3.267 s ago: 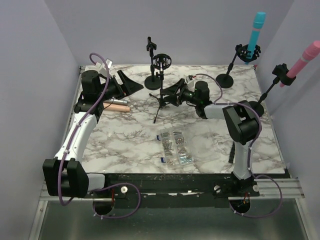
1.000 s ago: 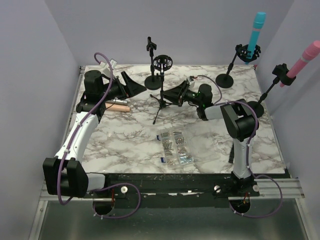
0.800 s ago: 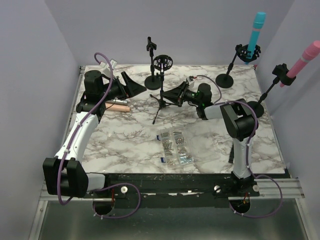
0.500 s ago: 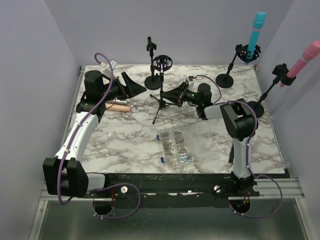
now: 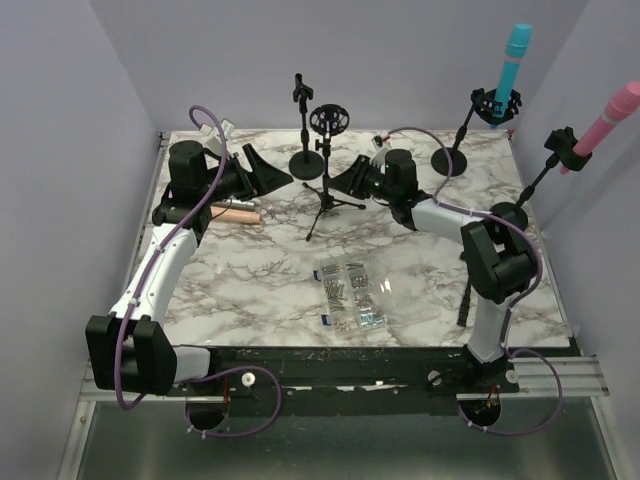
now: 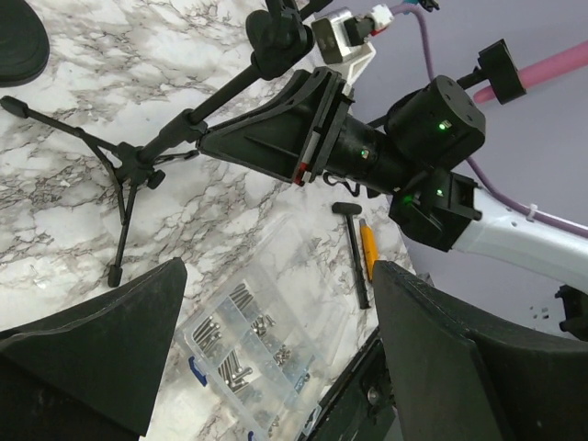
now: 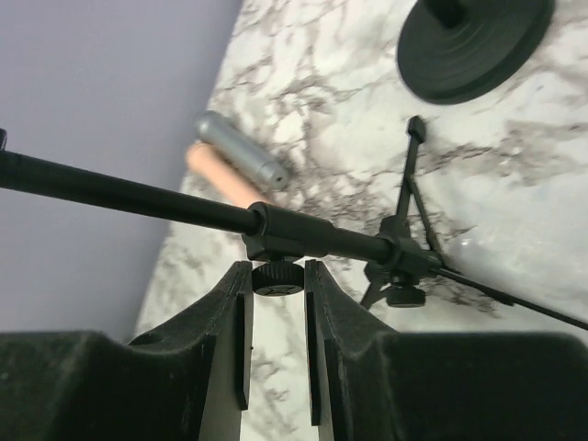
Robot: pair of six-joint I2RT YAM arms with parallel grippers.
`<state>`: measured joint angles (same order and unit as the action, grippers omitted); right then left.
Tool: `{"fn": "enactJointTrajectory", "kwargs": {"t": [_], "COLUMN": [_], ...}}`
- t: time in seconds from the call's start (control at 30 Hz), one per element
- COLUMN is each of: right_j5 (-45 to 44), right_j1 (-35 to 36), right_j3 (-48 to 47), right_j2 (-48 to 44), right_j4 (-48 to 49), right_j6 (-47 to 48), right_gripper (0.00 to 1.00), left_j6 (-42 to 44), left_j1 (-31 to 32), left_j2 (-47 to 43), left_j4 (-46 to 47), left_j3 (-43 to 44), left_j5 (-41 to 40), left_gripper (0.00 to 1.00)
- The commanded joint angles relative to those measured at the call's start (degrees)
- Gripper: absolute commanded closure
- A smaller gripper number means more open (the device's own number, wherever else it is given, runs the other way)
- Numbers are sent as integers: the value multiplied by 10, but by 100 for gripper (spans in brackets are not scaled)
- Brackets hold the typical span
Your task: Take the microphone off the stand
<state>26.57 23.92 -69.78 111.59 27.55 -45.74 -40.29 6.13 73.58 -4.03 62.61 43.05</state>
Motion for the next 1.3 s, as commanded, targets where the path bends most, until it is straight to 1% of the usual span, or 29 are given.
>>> {"fn": "enactJointTrajectory", "kwargs": {"t": [0.0, 0.13, 0.27, 0.37, 0.47, 0.53, 0.77, 0.87, 0.9, 0.93, 0.97, 1.0, 1.03, 1.07, 1.13, 1.17, 1.2, 1.23, 1.27], "right_j5": [-227, -428, -613, -687, -767, -808, -852, -873, -876, -877, -881, -886, -890, -889, -875, -857, -835, -818, -797], "right_j1": [28, 89, 153, 179, 204, 218, 251, 257, 261, 263, 265, 268, 270, 272, 275, 276, 276, 276, 276], "right_j3": [16, 14, 14, 25, 28, 27, 25, 29, 32, 32, 31, 27, 24, 21, 16, 14, 10, 9, 12], "right_j2": [-21, -41, -35, -29, -11, 7, 59, 87, 94, 98, 96, 92, 82, 70, 34, 13, -4, -24, -46], "right_j4": [-163, -178, -146, -102, -44, 3, 180, 325, 363, 393, 397, 382, 351, 295, 165, 88, 28, -34, -73], "right_j6": [199, 316, 430, 501, 598, 675, 972, 1103, 1140, 1157, 1159, 1147, 1113, 1065, 950, 890, 819, 767, 711], "right_gripper": [100, 100, 99, 99, 99, 99, 99, 99, 97, 93, 87, 74, 64, 49, 26, 19, 15, 12, 10], "left_j6": [10, 12, 12, 13, 16, 15, 17, 17, 18, 18, 18, 18, 19, 19, 18, 17, 17, 17, 17], "left_j1": [4, 6, 9, 10, 10, 10, 10, 10, 9, 10, 10, 10, 10, 10, 10, 11, 10, 10, 10], "left_j2": [-5, 1, 6, 7, 8, 9, 9, 11, 11, 12, 13, 13, 14, 14, 14, 15, 15, 15, 16], "left_j4": [-1, -3, -3, -4, -10, -10, -14, -15, -15, -16, -16, -16, -16, -16, -16, -16, -16, -15, -15], "left_j3": [7, 7, 8, 8, 11, 11, 13, 15, 15, 15, 15, 16, 15, 16, 15, 15, 16, 16, 15], "left_j5": [-9, -12, -10, -12, -12, -11, -14, -13, -13, -12, -13, -13, -12, -12, -12, -12, -11, -11, -10], "left_gripper": [17, 17, 17, 17, 17, 17, 17, 17, 17, 17, 17, 17, 17, 17, 17, 17, 17, 17, 17]}}
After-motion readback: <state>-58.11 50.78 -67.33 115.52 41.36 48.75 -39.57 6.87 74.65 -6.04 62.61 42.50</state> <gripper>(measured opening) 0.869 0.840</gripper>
